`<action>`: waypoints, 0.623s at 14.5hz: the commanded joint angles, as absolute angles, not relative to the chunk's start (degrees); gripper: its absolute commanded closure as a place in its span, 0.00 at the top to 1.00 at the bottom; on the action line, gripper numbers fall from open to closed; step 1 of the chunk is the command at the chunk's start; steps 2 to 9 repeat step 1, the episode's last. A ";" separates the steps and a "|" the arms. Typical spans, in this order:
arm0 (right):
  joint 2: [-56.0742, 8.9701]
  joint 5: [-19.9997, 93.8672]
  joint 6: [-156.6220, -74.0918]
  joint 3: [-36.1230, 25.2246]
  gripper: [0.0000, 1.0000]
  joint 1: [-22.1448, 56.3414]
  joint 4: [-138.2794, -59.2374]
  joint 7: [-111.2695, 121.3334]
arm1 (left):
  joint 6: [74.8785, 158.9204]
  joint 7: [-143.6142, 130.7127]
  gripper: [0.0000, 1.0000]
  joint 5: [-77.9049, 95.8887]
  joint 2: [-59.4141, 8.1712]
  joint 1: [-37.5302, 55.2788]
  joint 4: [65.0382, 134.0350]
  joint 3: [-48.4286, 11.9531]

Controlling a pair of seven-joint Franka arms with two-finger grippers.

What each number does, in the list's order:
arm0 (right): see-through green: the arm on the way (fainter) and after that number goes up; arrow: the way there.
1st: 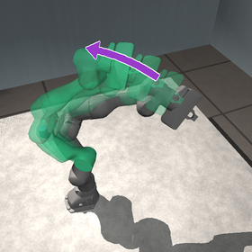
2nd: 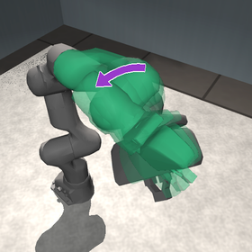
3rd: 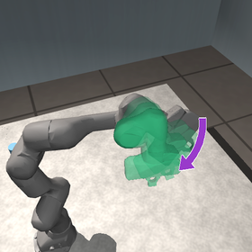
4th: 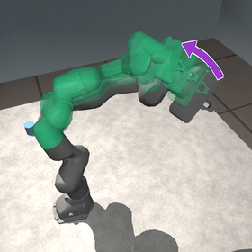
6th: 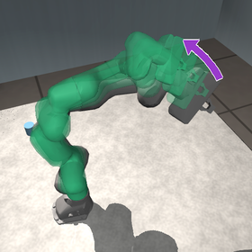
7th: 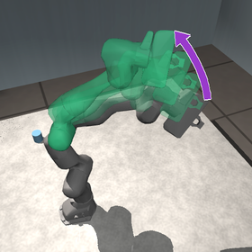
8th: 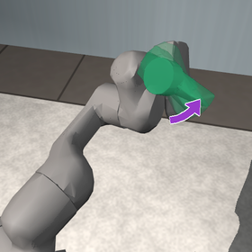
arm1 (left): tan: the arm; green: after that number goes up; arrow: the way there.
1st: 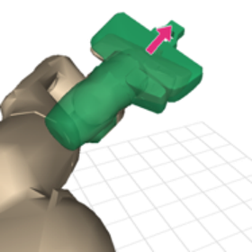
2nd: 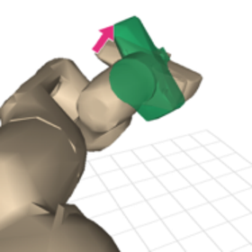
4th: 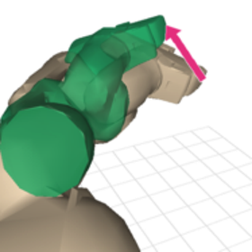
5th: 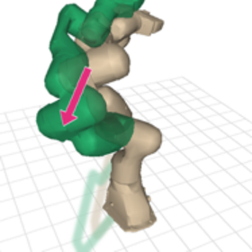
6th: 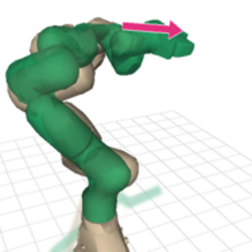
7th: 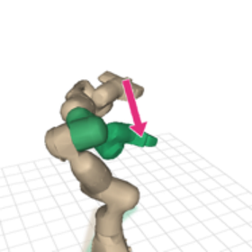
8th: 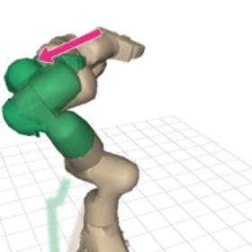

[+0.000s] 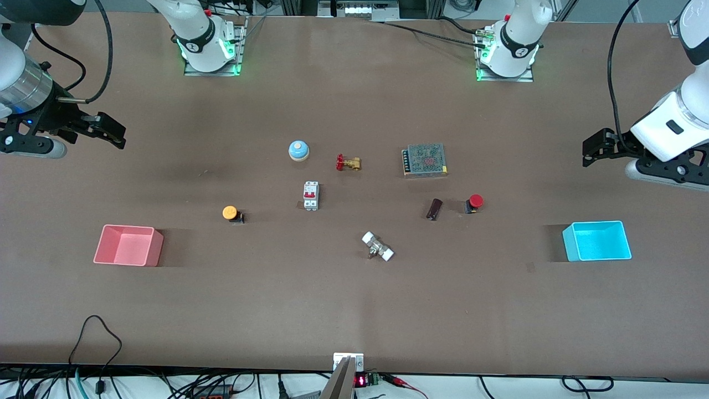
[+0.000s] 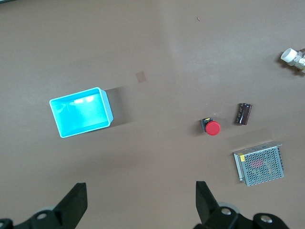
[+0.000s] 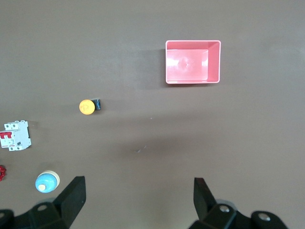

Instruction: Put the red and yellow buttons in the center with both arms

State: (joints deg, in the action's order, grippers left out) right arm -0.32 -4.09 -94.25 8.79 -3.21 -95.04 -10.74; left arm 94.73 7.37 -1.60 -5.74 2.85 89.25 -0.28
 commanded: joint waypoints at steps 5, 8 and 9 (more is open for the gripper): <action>-0.97 -3.25 -93.08 9.23 1.00 -3.69 -93.43 -10.55 | 94.74 7.56 1.00 -1.67 -5.01 2.29 88.86 -0.53; -0.97 -3.25 -93.08 9.23 1.00 -3.69 -93.43 -10.55 | 94.74 7.56 1.00 -1.67 -5.01 2.29 88.86 -0.53; -0.97 -3.25 -93.08 9.23 1.00 -3.69 -93.43 -10.55 | 94.74 7.56 1.00 -1.67 -5.01 2.29 88.86 -0.53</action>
